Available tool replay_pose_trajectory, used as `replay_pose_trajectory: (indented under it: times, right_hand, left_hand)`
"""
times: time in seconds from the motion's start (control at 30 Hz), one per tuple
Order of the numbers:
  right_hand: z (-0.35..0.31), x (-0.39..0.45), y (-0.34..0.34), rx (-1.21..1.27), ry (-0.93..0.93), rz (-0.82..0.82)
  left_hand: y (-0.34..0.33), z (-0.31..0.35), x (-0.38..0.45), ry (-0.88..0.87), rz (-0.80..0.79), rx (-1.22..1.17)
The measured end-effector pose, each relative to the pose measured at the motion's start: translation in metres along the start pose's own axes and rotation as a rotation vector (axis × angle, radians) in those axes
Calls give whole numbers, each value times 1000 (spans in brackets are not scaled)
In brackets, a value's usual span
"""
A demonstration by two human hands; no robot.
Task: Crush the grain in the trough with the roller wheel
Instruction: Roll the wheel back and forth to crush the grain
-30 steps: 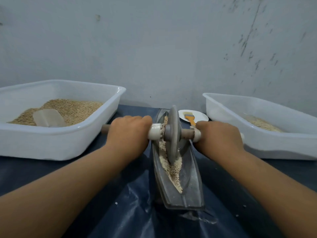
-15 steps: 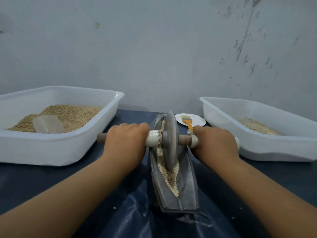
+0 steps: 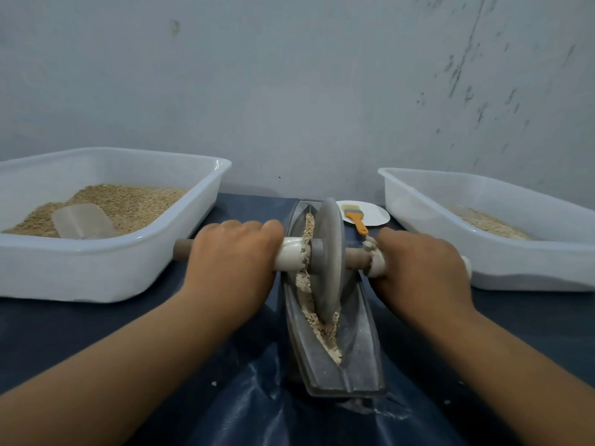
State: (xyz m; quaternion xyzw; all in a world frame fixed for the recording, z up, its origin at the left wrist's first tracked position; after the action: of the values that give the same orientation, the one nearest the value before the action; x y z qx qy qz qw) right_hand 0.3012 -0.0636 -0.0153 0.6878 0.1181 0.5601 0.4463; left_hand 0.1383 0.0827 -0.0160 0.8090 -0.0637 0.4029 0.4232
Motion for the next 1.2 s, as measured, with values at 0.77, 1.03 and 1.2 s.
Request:
replay_pose_trajectory:
  times: [0.77, 1.03, 1.2]
  right_hand:
    - [-9, -16, 14, 51, -23, 63]
    - [-12, -13, 14, 72, -71, -6]
    - [-15, -12, 17, 65, -65, 21]
  left_hand:
    - [10, -1, -15, 31, 10, -19]
    - [14, 2, -11, 50, -79, -16]
    - [13, -1, -9, 84, -88, 1]
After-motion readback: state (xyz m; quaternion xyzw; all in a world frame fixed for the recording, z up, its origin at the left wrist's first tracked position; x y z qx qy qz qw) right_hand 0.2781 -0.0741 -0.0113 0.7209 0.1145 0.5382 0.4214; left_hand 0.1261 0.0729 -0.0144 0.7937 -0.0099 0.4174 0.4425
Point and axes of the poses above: each hand's wrist, its own x-axis towards the middle knuckle, its own y-axis out of the back of the hand, z = x × y, the point moved 3 cm from there along x, towards the middle knuckle, and after that the axes turned 11 degrees about x, right-handed, at the moved point
